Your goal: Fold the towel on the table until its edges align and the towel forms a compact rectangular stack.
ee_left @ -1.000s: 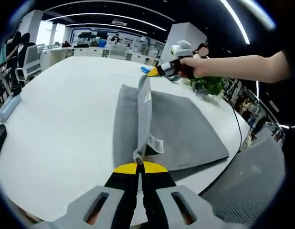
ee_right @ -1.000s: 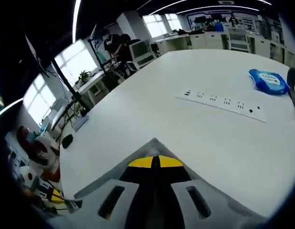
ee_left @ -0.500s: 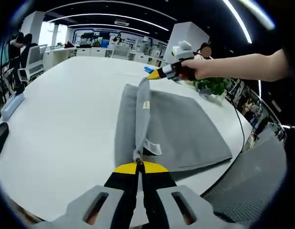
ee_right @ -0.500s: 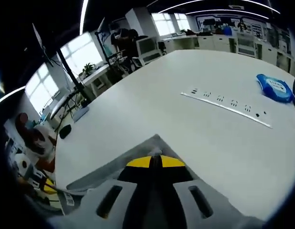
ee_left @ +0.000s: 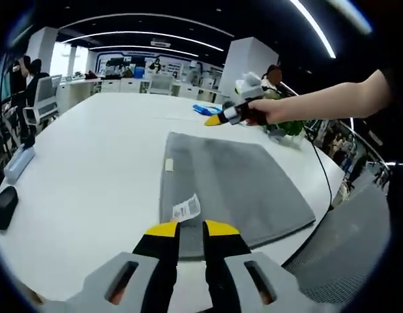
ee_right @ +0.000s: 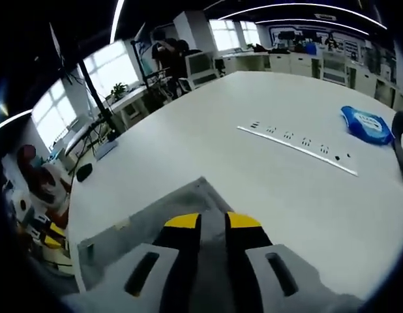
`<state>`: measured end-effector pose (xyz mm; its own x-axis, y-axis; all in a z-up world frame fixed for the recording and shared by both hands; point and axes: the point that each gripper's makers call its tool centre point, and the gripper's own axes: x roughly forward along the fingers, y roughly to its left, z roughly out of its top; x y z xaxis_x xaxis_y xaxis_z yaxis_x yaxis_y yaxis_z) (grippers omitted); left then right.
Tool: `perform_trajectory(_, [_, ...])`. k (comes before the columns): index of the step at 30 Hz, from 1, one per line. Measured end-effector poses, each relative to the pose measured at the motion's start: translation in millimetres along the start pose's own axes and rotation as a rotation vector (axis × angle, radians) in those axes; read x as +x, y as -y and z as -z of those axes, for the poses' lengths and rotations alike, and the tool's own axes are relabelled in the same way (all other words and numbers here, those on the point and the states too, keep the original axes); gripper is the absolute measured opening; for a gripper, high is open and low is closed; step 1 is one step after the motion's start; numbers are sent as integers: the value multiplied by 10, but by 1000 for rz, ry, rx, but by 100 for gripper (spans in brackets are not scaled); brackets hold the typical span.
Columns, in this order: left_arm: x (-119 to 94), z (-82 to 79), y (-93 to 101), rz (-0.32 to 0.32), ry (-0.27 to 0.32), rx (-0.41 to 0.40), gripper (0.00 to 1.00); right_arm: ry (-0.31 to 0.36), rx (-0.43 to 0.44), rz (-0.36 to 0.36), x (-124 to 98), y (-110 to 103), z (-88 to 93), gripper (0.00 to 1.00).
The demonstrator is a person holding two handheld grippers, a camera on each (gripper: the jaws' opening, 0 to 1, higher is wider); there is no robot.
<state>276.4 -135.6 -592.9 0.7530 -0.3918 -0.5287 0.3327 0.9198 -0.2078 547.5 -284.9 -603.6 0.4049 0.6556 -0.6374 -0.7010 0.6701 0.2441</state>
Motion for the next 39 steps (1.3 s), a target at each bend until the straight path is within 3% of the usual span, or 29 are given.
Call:
perform_trajectory(3, [66,-235,245,67,31,52,14,12,-31,21,-115,63,22,13])
perform_trajectory(8, [177,-678,775,171,62,224,14,-34,-136,48,-395,165,226,11])
perform_trajectory(11, [219,-779,1052,227,60,286,13,-55,-174,59,-588,199,355,10])
perform_trajectory(16, [243,-658,1403,288,-11,449,11,-95,-188,82,-906,314,577,5])
perform_trajectory(20, [257,-550,1634,357,-64,493,6,-112,-192,97,-1117,441,679,1])
perform_trajectory(24, [278,-561,1692,376,-102,522,1,-128,-169,108,-1256,553,776,0])
perform_trajectory(27, [298,-556,1701,398,-143,604,1,-130,-173,108,-1314,570,812,0])
perform_trajectory(30, [337,-611,1706,438,-187,711,1,-165,-245,85,-1402,564,879,0])
perform_trajectory(35, [422,-757,1838,475,-215,707,1,-257,-410,69,-1434,627,988,0])
perform_trajectory(39, [613,-614,2136,509,-251,732,1,-293,-437,32,-1347,588,1079,0])
